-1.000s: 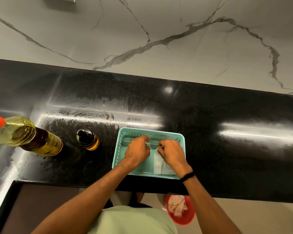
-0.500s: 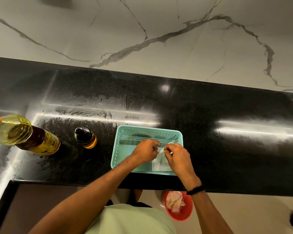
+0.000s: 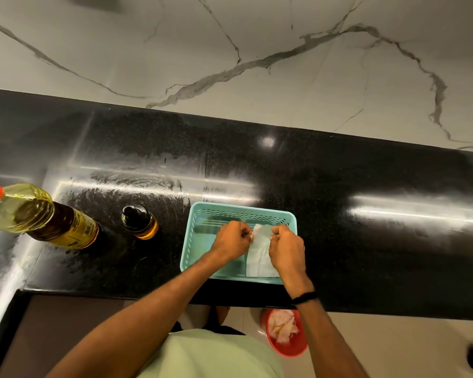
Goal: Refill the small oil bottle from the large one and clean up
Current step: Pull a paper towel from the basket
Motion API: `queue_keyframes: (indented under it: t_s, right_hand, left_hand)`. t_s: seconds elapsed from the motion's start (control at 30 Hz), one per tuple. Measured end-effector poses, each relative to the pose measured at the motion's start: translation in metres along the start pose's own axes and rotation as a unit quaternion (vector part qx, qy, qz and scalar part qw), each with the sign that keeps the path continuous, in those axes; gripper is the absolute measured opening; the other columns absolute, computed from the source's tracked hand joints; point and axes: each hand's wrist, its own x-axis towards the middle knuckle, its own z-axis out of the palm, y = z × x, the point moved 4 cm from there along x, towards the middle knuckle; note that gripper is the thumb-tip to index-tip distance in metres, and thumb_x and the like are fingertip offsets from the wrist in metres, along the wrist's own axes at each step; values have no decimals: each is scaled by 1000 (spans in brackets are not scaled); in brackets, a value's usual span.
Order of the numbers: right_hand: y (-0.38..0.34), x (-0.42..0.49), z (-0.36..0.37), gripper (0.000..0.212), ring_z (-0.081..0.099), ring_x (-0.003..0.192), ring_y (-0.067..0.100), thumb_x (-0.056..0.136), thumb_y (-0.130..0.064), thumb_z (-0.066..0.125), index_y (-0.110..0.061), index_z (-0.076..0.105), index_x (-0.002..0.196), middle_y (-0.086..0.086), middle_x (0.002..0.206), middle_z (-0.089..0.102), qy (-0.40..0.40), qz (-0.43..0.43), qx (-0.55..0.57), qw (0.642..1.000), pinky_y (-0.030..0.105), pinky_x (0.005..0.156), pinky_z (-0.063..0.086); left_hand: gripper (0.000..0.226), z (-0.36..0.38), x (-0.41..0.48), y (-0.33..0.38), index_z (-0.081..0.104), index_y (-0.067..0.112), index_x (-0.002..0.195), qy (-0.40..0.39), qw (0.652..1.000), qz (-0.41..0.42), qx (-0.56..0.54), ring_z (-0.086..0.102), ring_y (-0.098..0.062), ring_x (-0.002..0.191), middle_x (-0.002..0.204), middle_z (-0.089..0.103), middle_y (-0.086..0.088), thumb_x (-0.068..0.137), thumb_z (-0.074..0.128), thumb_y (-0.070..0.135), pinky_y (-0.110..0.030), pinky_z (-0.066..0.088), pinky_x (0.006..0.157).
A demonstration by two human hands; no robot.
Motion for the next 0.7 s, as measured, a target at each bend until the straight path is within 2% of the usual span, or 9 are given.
queue_keyframes:
  t_s: [0.07, 0.13, 0.27, 0.37, 0.57, 0.7]
  right_hand:
    - [-2, 3, 2, 24, 65, 97, 31, 97, -5, 47, -5, 61, 116, 17, 109, 67, -16, -4, -48, 999, 36, 80, 53]
    - [-4, 5, 5, 23, 65, 98, 32, 94, 0, 47, -2, 61, 113, 18, 109, 67, -27, -8, -67, 997, 37, 80, 54]
    - [-8, 11, 8, 30, 64, 103, 31, 91, 8, 47, -1, 60, 116, 17, 112, 66, -21, -21, -75, 997, 37, 85, 54]
    - [-11, 16, 12, 27, 62, 102, 32, 90, 8, 45, 0, 60, 111, 19, 111, 65, -20, -33, -80, 996, 38, 85, 51]
    - [-12, 25, 19, 18, 64, 96, 32, 90, 6, 49, 1, 63, 99, 20, 105, 68, -26, -25, -60, 998, 38, 81, 51]
    - [-13, 26, 19, 10, 66, 94, 28, 95, -6, 56, -1, 64, 97, 15, 103, 70, -26, 10, -49, 998, 27, 70, 44]
  left_hand:
    - [13, -1, 0, -2, 69, 10, 79, 19, 999, -23, 11, 64, -22, 79, 80, 71, -3, 88, 62, 15, -29, 50, 70]
    - [11, -2, -1, -3, 66, 12, 83, 36, 998, -36, 36, 64, -27, 82, 84, 71, -6, 86, 56, 11, -38, 54, 71]
    - [14, -4, -3, -1, 57, 8, 85, 55, 994, -39, 90, 60, -38, 84, 87, 66, -15, 82, 44, 6, -38, 43, 59]
    - [12, -7, -6, 4, 54, 7, 90, 67, 989, -36, 126, 60, -43, 90, 95, 67, -20, 85, 43, 4, -37, 38, 60]
    - [23, -11, -5, 4, 52, 6, 114, 97, 979, -33, 177, 62, -36, 98, 108, 62, -17, 91, 50, 6, -41, 45, 69]
    - [26, -6, -2, 2, 51, 12, 118, 99, 984, -11, 151, 62, -33, 95, 110, 61, -13, 93, 57, 15, -43, 52, 75]
